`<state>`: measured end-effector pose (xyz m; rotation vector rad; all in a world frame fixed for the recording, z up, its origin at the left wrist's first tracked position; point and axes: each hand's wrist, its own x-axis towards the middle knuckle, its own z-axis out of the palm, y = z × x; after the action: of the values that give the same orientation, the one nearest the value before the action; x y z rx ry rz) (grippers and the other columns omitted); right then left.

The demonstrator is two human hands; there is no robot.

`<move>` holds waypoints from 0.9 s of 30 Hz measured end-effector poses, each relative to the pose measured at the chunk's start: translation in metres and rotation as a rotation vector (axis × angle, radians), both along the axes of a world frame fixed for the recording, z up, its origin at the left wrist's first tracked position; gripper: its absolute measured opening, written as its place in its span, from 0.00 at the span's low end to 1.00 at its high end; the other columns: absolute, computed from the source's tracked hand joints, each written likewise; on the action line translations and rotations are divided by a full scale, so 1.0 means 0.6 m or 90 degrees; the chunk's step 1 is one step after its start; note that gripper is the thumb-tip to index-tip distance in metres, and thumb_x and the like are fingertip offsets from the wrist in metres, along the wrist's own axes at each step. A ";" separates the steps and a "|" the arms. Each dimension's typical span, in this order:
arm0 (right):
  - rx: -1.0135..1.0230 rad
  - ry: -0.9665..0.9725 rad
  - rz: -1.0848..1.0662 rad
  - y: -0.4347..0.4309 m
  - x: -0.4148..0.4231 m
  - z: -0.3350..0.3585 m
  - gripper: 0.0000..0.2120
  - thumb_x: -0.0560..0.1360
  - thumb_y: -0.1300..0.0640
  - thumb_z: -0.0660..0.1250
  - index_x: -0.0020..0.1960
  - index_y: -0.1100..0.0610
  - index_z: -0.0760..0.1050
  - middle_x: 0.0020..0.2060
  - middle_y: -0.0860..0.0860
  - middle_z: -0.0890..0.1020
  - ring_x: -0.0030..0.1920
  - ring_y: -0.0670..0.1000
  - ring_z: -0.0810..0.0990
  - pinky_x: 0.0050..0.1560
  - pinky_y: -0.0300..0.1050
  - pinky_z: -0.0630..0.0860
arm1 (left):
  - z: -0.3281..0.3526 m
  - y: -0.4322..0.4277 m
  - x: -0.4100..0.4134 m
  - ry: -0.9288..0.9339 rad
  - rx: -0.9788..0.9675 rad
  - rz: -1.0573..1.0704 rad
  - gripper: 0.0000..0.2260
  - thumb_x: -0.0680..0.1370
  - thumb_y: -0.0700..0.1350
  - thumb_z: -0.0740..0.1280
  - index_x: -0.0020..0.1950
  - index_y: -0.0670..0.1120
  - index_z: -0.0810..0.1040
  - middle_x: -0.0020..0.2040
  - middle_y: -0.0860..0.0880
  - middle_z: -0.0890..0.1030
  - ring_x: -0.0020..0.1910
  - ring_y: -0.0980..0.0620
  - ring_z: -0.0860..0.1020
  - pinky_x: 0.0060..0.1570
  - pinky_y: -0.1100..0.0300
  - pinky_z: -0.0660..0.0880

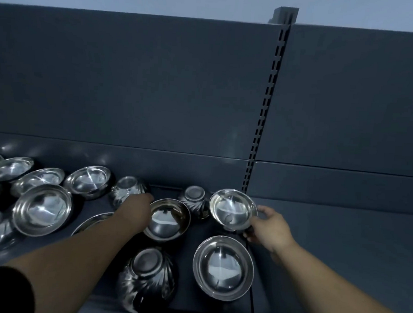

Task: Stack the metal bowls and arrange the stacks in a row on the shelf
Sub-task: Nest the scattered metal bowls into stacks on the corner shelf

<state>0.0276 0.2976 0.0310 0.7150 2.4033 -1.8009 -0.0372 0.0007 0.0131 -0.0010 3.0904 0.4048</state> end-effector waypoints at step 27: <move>0.293 0.034 0.058 -0.029 0.144 0.015 0.11 0.75 0.54 0.66 0.56 0.49 0.80 0.40 0.41 0.82 0.41 0.40 0.80 0.38 0.26 0.69 | 0.045 0.031 0.122 -0.111 0.652 0.044 0.11 0.71 0.41 0.72 0.52 0.48 0.80 0.47 0.48 0.85 0.46 0.47 0.84 0.47 0.45 0.82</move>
<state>0.1140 0.2802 0.0403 0.5757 2.8671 -1.2566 0.0362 0.0193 0.0402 -0.1129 2.3658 1.7800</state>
